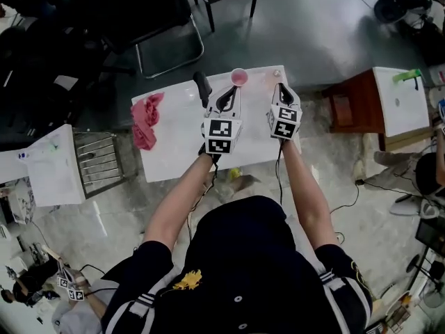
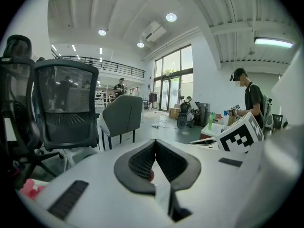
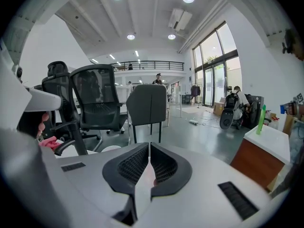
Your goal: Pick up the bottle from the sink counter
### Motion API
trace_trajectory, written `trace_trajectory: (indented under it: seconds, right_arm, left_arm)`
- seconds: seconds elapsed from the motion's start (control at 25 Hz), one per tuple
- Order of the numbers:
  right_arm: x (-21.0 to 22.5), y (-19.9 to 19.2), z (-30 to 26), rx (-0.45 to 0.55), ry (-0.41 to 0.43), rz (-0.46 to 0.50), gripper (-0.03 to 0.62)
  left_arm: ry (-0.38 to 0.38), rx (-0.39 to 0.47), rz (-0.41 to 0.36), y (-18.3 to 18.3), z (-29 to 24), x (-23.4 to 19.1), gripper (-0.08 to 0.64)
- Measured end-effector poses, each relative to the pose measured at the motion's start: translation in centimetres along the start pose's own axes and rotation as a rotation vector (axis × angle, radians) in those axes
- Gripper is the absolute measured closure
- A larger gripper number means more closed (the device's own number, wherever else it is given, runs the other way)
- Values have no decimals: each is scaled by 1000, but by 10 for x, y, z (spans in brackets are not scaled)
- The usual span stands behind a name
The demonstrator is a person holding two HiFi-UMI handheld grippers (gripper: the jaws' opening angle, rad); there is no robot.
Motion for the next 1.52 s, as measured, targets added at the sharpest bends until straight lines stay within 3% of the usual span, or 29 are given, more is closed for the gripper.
trace_trajectory:
  seconds: [0.56,0.72,0.92,1.24,1.52]
  right_arm:
    - [12,-37,-24,-66,-41,-32,538]
    - [11,-40,-31,-73,-29,-22,474]
    - [16,-45,-36,-77,-27,-23,455]
    - [20,-63,-52,-98,-21,-13,368]
    - [24,-80,-71,-120,-11,-11,256]
  left_arm:
    - [-13,-38,12,-26,-23,-9,541]
    - [13,-32,21,-30,-30,-17,541]
    - [1,-34,28,-33,-39,-12,541]
    - [9,-49,48,-45,-55,-18,541]
    - [25,-58,58,-53,-67,-27,541]
Point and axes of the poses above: the fingertips, and each gripper's own axes: z backward along the fingers, x to its right, y out of its top, the point moved 1 cm from there along z, backward along the fingers, and after that the axes turned 9 degrees about x, right-handed, at the moved point
